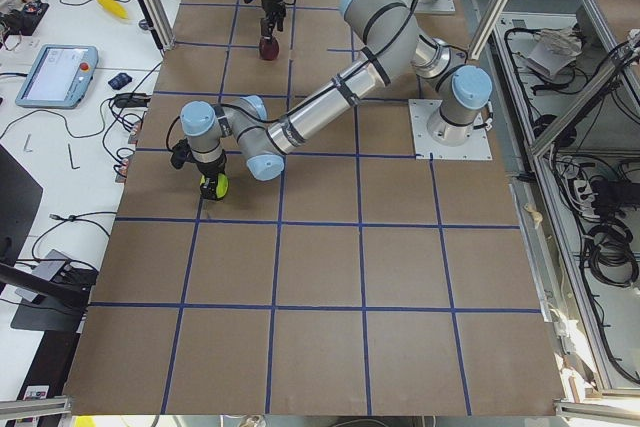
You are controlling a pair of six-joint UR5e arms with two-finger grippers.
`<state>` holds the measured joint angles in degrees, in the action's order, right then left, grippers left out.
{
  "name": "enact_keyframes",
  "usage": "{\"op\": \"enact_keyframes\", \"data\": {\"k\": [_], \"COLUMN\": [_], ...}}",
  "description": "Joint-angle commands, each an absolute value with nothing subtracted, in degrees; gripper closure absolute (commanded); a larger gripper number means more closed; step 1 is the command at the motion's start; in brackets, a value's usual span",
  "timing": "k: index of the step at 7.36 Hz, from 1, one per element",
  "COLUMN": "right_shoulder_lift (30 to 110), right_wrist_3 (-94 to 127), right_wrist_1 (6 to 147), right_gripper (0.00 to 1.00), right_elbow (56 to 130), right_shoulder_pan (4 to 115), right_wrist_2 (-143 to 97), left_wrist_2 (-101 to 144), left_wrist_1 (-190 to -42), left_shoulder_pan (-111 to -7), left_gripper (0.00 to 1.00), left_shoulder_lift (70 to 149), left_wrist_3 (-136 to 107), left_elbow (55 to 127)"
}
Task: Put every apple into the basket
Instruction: 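Drop the dark apple into the basket while the left sets the green apple at center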
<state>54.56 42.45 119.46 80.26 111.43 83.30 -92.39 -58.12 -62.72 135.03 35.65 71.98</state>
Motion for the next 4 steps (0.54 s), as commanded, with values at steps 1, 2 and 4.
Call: {"op": "enact_keyframes", "data": {"k": [1,2,4], "right_shoulder_lift": [51.87,50.46,49.31], "right_wrist_3": [42.45,42.45,42.28], "right_wrist_1": [121.36,123.73,124.89], "right_gripper": [0.0,0.0,0.31], "right_elbow": [79.72,79.54,80.15], "right_shoulder_pan": [111.27,111.27,111.18], "right_wrist_2": [83.67,83.58,84.19], "left_wrist_2": [-92.46,-92.2,-85.11], "left_wrist_1": [-63.06,-70.85,-77.51], "left_shoulder_pan": [-64.94,-65.65,-69.23], "left_gripper": [0.68,0.7,0.7], "left_shoulder_lift": [131.16,127.74,122.19], "left_wrist_3": [34.64,33.67,24.23], "left_elbow": [72.59,72.77,78.45]}}
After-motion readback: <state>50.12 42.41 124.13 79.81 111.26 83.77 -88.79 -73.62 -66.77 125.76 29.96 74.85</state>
